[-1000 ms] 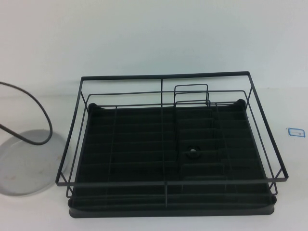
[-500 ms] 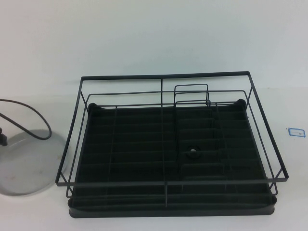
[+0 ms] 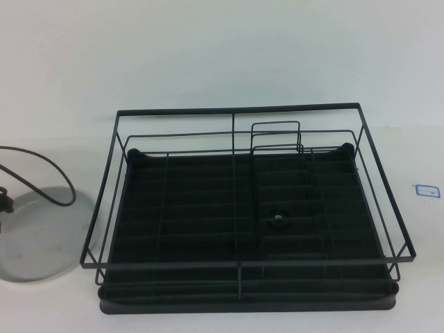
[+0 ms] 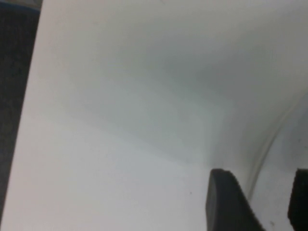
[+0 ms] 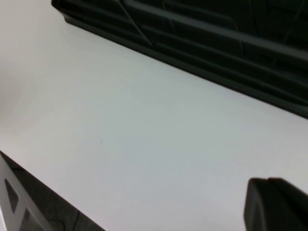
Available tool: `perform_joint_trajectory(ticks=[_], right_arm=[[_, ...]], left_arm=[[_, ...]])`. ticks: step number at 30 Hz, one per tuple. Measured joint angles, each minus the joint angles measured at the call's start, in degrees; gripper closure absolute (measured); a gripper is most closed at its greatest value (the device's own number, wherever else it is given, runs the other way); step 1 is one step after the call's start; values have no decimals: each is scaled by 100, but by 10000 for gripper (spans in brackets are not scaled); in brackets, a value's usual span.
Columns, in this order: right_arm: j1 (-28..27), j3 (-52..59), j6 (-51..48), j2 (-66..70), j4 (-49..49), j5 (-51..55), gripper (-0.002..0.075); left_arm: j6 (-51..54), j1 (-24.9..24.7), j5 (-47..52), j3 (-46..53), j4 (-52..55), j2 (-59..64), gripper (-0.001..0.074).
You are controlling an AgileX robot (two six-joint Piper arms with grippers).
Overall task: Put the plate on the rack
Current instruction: Pick up the plate from the table
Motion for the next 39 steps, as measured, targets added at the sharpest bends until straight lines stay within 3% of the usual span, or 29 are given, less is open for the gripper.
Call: perform_joint_trajectory(ticks=[6,8,12,27,39], right_arm=[[0,0,-22,0,225,-51,707],[0,0,-22,0,237,-51,707],[0,0,-41,0,261,-51,707],[0,0,-282,0,540,-51,707],[0,0,-386,0,916,-189,707]], left_arm=[[14,0,-32,0,0,89,467],[14,0,-46,0,0,89,528],[14,0,-58,0,0,89,736],[222,0,-172,0,0,89,734],[302,0,-243,0,194,-1128,734]])
